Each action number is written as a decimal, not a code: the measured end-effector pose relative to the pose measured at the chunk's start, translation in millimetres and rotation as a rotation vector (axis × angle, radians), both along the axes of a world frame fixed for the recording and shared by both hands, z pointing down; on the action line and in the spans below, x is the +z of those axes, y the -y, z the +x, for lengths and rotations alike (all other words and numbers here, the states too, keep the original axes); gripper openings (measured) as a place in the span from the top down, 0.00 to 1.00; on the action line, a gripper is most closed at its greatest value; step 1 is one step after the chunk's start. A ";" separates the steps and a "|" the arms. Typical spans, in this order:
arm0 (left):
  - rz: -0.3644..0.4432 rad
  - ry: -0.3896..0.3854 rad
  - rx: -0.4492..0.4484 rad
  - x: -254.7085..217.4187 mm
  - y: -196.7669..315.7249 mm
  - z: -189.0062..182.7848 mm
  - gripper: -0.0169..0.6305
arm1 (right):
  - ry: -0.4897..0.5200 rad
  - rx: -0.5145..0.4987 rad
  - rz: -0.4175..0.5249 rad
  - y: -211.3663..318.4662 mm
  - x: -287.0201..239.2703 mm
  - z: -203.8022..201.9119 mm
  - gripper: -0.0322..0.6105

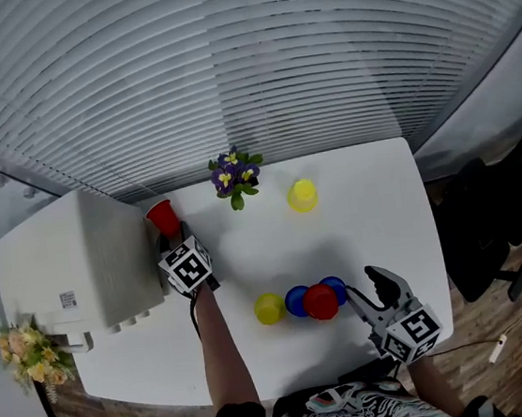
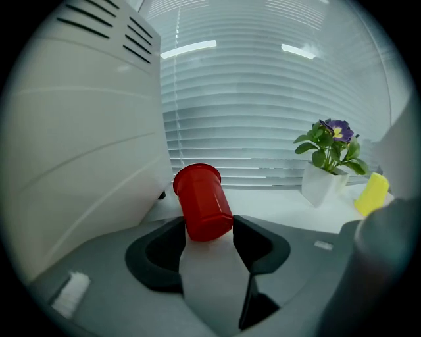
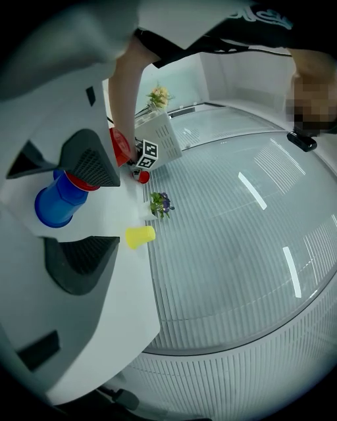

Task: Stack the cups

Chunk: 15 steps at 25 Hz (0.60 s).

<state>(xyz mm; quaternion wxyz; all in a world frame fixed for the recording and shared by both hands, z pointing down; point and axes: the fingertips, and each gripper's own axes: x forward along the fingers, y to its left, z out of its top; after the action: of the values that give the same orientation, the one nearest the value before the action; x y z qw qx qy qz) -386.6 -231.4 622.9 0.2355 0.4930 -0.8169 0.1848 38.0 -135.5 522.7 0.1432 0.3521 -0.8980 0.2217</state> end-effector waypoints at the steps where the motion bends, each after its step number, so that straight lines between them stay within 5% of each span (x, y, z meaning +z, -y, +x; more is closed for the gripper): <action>1: 0.004 -0.008 0.012 -0.4 -1.2 2.5 0.62 | -0.003 0.000 0.008 -1.3 -2.0 0.9 0.58; 15: 0.042 -0.052 0.247 -29.1 -46.9 61.8 0.63 | -0.008 0.008 0.086 -28.2 -26.2 0.8 0.59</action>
<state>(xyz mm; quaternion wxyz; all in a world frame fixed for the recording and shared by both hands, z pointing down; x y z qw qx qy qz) -324.8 -184.5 593.8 0.2215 0.5993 -0.7474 0.1823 38.9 -107.3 496.5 0.1306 0.3623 -0.9048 0.1818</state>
